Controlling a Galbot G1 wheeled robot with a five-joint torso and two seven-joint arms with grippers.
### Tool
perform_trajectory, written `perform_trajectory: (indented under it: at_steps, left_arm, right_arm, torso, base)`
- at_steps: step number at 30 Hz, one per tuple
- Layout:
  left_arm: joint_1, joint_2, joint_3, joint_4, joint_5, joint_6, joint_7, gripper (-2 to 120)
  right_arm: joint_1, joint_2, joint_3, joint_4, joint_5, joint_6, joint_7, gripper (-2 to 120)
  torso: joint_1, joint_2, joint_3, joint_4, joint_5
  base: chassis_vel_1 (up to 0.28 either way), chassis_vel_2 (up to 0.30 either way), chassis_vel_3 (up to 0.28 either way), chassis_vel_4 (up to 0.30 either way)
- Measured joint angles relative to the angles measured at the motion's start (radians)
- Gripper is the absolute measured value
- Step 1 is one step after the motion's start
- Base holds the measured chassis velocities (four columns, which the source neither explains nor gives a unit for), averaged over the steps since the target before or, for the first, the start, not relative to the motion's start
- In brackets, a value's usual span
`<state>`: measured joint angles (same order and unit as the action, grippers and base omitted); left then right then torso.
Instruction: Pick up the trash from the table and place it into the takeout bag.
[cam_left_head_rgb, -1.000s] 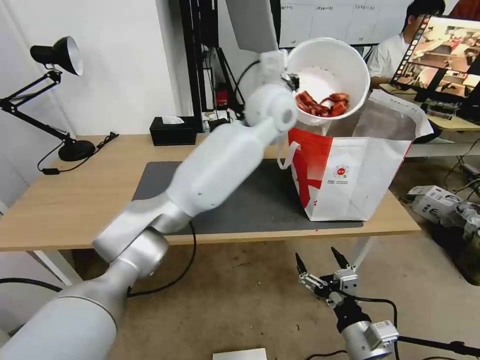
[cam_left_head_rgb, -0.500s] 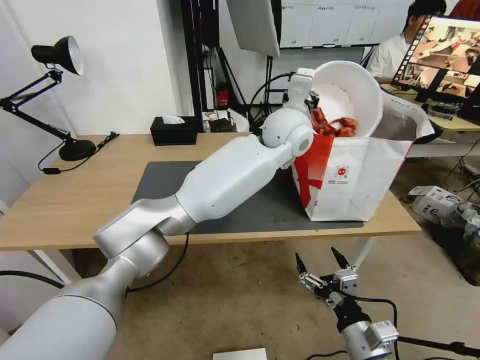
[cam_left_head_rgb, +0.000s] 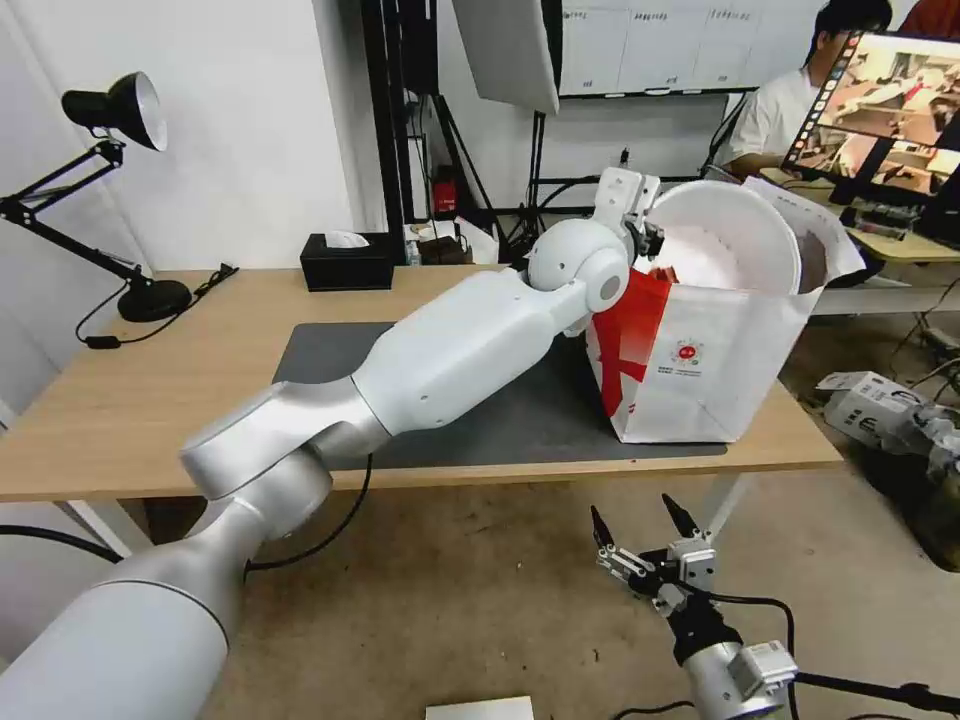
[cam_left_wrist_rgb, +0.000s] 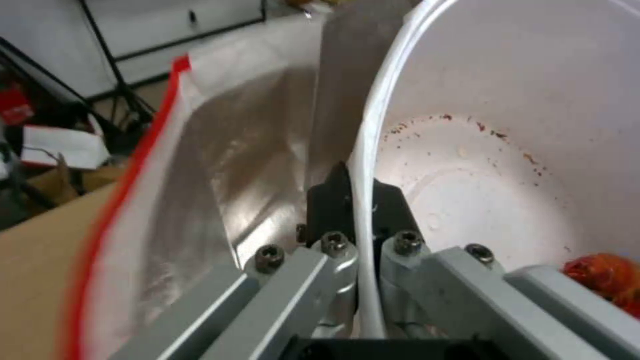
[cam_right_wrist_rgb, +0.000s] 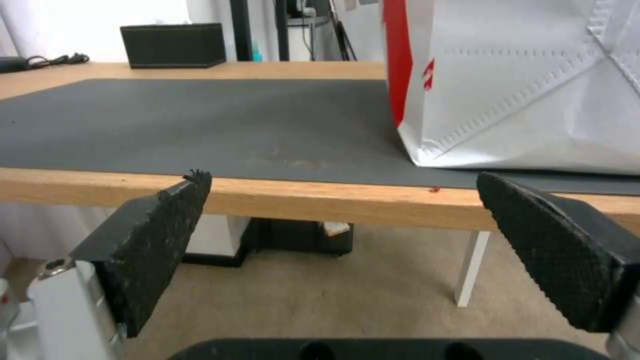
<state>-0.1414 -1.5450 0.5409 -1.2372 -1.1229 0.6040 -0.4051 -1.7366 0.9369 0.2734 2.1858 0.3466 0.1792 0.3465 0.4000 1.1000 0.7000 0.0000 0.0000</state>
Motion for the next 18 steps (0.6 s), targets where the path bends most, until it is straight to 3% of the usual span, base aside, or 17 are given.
perform_trajectory:
  at_steps: [11,14,18]
  left_arm:
    - [-0.018,-0.023,0.041,0.095,-0.033,0.055,0.023,0]
    - [-0.019,-0.029,0.044,0.115,-0.037,0.06,0.03,20]
    - [-0.018,-0.032,0.047,0.119,-0.041,0.072,0.034,31]
  right_arm:
    - [0.0,0.0,0.0,0.0,0.0,0.0,0.0,100]
    - [0.0,0.0,0.0,0.0,0.0,0.0,0.0,100]
    - [0.0,0.0,0.0,0.0,0.0,0.0,0.0,100]
  torso:
    - [0.0,0.0,0.0,0.0,0.0]
    - [0.0,0.0,0.0,0.0,0.0]
    - [0.0,0.0,0.0,0.0,0.0]
  base:
    - [0.0,0.0,0.0,0.0]
    - [0.0,0.0,0.0,0.0]
    - [0.0,0.0,0.0,0.0]
